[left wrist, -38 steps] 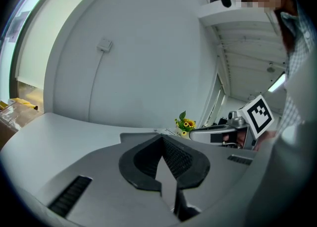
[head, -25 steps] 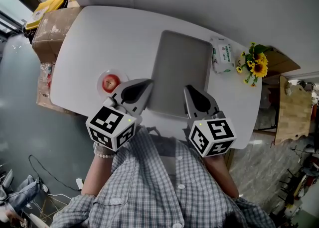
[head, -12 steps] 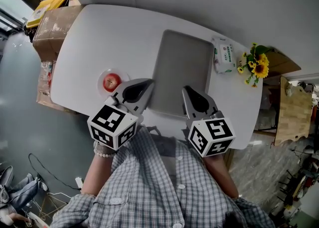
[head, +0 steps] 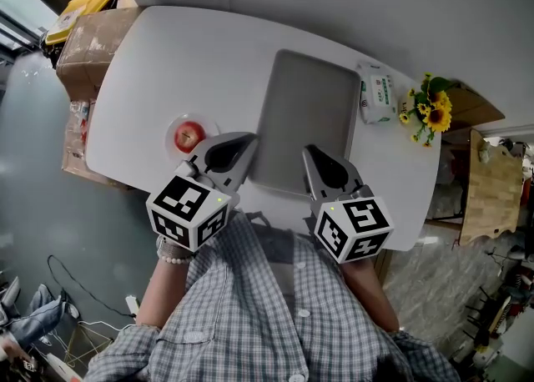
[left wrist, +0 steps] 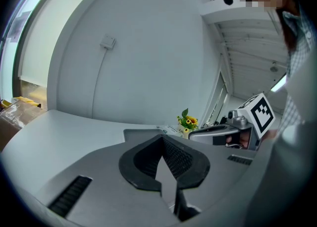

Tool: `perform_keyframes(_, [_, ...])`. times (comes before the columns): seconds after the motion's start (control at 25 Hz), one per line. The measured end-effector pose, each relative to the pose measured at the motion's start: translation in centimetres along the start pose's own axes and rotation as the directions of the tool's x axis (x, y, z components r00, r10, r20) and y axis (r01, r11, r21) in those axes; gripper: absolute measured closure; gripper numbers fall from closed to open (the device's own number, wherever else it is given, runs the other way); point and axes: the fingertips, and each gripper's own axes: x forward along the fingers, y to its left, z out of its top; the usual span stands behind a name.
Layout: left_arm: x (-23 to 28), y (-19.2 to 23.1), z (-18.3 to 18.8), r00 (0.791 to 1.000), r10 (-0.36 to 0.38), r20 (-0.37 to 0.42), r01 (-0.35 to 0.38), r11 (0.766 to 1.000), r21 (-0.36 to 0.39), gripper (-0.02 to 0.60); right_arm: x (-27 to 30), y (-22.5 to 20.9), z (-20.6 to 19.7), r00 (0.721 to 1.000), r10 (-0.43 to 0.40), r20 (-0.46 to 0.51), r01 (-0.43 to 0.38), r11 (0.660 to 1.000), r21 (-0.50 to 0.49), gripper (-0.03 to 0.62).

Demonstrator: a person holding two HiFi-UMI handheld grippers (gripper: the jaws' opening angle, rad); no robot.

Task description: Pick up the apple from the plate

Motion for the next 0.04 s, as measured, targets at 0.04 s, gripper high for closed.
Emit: perform_keyframes(0.04, [-0.03, 0.04, -0.05, 1.0, 0.0, -0.001, 0.0, 1.0, 0.0, 0.572, 0.05, 0.08, -0.04, 1.0, 0.002, -0.001, -0.002, 1.0, 0.0, 0.562])
